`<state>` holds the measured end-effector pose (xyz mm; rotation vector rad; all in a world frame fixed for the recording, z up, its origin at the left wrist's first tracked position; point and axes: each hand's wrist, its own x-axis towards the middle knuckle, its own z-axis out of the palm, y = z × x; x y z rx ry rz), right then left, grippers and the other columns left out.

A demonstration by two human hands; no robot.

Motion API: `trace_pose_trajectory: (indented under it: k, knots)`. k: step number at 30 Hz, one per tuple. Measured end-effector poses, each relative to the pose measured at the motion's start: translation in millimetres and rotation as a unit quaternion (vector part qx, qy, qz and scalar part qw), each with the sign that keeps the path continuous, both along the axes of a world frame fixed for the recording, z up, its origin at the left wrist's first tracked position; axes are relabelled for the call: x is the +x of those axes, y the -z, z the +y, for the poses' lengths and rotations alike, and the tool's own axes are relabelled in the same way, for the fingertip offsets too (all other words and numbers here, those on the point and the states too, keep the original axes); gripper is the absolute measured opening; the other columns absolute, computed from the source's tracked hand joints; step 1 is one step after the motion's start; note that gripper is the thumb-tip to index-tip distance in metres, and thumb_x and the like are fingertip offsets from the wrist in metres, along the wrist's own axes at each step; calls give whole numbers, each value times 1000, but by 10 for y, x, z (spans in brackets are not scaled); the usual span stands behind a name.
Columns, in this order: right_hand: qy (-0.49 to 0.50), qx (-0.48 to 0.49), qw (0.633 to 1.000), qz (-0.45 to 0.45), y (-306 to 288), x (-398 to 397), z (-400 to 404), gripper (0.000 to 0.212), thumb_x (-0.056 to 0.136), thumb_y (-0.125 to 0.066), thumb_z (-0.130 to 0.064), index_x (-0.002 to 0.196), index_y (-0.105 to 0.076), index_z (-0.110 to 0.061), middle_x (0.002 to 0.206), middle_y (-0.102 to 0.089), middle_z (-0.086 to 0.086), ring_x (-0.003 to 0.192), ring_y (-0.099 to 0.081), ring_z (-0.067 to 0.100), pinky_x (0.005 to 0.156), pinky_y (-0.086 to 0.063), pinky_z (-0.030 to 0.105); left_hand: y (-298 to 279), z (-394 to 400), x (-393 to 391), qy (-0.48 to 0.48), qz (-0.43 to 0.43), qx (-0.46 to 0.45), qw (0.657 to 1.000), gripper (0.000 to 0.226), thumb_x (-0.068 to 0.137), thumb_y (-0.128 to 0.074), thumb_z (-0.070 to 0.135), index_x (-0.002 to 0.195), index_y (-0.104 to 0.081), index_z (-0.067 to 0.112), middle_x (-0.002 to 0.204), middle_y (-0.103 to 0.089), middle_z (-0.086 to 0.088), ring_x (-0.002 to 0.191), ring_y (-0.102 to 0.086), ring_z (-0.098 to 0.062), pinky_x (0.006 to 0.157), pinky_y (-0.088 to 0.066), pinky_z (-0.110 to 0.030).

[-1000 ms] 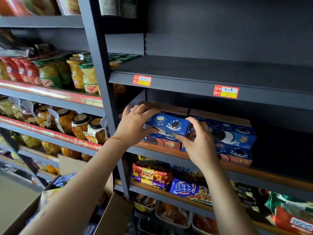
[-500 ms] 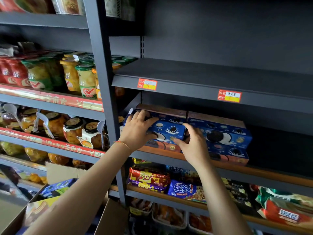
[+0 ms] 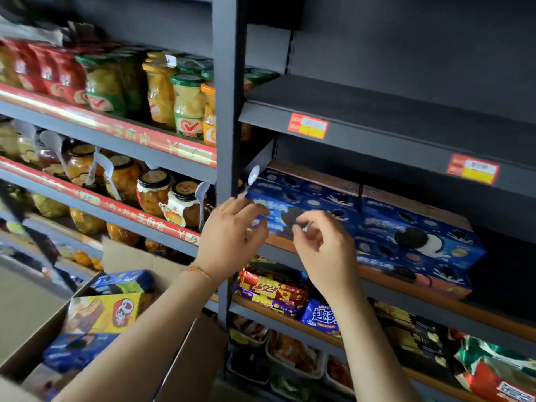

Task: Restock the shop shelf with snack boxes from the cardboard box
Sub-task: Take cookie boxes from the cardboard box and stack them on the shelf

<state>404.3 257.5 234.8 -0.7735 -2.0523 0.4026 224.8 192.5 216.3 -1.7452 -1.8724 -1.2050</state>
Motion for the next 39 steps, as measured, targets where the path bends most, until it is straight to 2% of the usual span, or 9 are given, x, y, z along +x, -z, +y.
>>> trace_pose_trajectory:
  k: [3,7,13,17,21,27,32,36,39]
  knots:
    - [-98,-91,989,-54,291,-505,-190,6,93,-65,-19,88,-66,-22,74,-62,-12,70,-60,6,59,-46,17,433,-491,-341,-72,-135,-62,986,30,89,-48,37,94,-71,20,83,-66,8,69,-60,-11,59,-50,-28]
    - [-173,-253,937,-168,1091,-1176,-443,9,94,-64,-20,85,-67,-21,75,-65,-15,74,-62,-1,62,-44,10,1280,-1102,-843,-182,-294,-185,920,27,86,-52,38,93,-72,22,87,-72,1,80,-66,-23,67,-50,-35]
    - [-200,-391,838,-323,2642,-2074,-891,16,85,-67,-24,73,-64,-33,65,-65,-12,69,-64,15,70,-55,38,2442,-2043,-1456,-322,-450,-297,778,18,94,-58,29,97,-72,19,99,-73,-5,98,-65,-27,78,-46,-34]
    - [-180,-459,791,-362,3257,-2631,-1281,21,85,-70,-13,103,-65,-21,95,-64,-4,95,-64,21,92,-51,38,2968,-2459,-1753,-336,-511,-346,712,21,92,-56,18,104,-74,16,106,-73,-6,104,-65,-26,82,-43,-29]
    - [-168,-481,764,-397,3525,-3078,-1448,56,82,-76,-17,132,-51,-12,121,-59,-2,105,-60,16,88,-48,29,3230,-2625,-1923,-324,-554,-347,684,21,91,-56,14,102,-74,14,108,-72,-6,103,-65,-26,85,-46,-31]
    - [-100,-466,790,-385,3654,-3292,-1537,56,78,-78,-5,120,-42,-8,116,-62,8,95,-58,18,57,-37,10,3337,-2643,-2058,-326,-580,-324,672,25,90,-54,11,104,-75,17,109,-73,-1,103,-64,-22,84,-45,-26]
    - [-139,-422,804,-396,3535,-3242,-1557,58,74,-85,-21,118,-48,-16,113,-58,0,98,-59,17,77,-47,30,3315,-2646,-2101,-312,-593,-347,655,26,91,-53,15,106,-73,20,104,-71,3,97,-62,-16,77,-43,-24]
    - [-163,-466,806,-326,3252,-3171,-1560,28,76,-83,-32,94,-62,-28,90,-63,-5,86,-68,22,77,-59,44,3268,-2536,-2118,-320,-615,-341,635,25,93,-54,30,89,-69,10,86,-70,-5,88,-66,-25,80,-51,-34]
    - [-117,-552,793,-230,2943,-3091,-1489,7,87,-74,-25,89,-69,-22,90,-70,9,75,-69,19,67,-62,45,3041,-2382,-2084,-270,-748,-211,569,39,95,-58,45,99,-66,7,87,-70,-10,70,-69,-23,73,-57,-38]
